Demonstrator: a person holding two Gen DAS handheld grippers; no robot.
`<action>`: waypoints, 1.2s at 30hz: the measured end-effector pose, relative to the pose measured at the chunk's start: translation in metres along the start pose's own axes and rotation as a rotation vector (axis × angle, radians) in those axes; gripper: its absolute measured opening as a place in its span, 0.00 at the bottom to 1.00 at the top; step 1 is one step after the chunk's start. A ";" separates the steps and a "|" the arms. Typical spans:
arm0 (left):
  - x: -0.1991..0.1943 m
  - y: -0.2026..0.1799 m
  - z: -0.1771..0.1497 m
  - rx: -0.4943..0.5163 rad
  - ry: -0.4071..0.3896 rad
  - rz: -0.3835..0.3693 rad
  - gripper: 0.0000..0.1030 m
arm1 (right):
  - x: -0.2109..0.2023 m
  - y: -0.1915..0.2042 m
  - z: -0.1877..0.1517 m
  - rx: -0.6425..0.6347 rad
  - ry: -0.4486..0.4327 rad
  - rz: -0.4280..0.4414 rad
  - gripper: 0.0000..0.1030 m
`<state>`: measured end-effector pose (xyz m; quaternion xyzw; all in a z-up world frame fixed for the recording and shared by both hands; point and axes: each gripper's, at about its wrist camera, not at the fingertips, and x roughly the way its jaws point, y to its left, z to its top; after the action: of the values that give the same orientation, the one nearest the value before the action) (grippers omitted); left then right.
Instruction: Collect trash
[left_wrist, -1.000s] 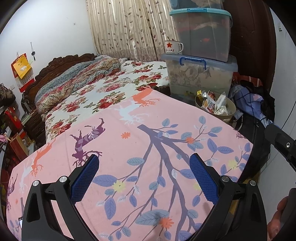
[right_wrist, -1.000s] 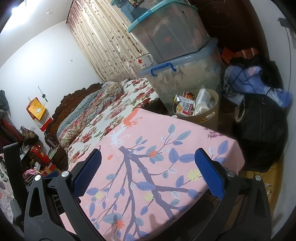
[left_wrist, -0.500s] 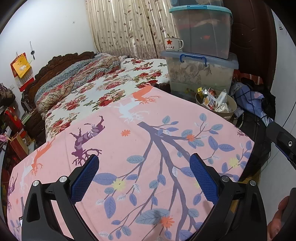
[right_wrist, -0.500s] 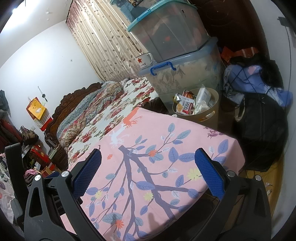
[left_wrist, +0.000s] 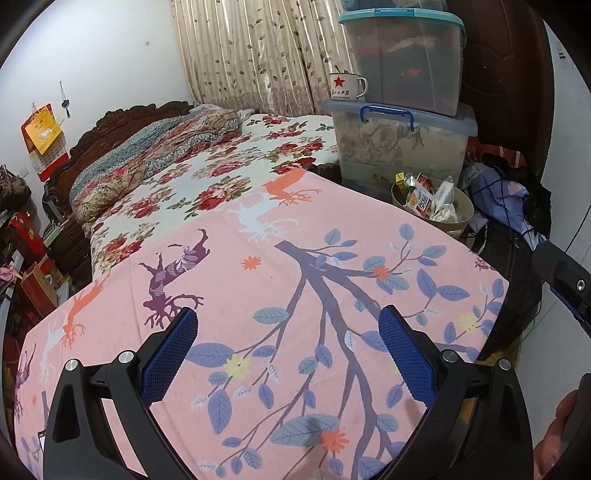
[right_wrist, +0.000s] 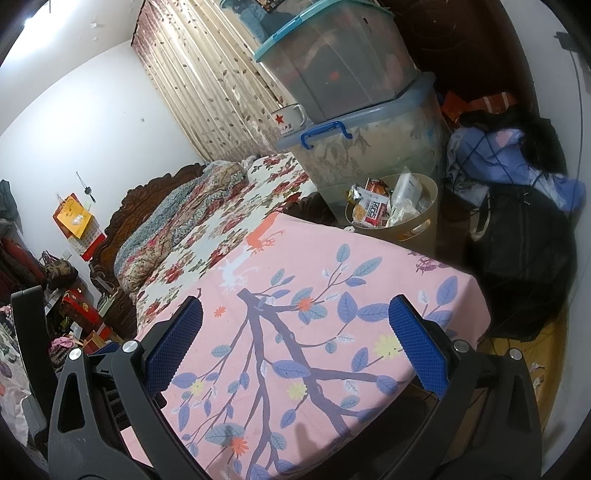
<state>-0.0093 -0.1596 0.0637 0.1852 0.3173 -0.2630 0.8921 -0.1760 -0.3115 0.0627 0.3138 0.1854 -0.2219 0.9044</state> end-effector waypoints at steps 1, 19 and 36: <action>0.000 0.000 0.000 0.001 -0.001 0.000 0.92 | 0.000 0.000 -0.001 0.000 0.000 0.000 0.97; 0.001 -0.002 -0.005 0.007 -0.001 -0.001 0.92 | 0.002 0.001 -0.004 0.000 0.002 0.001 0.97; 0.002 -0.002 -0.005 0.010 0.002 -0.002 0.92 | 0.004 0.001 -0.007 0.003 0.005 0.001 0.97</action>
<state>-0.0118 -0.1596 0.0588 0.1897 0.3168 -0.2654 0.8906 -0.1732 -0.3076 0.0558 0.3156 0.1872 -0.2209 0.9036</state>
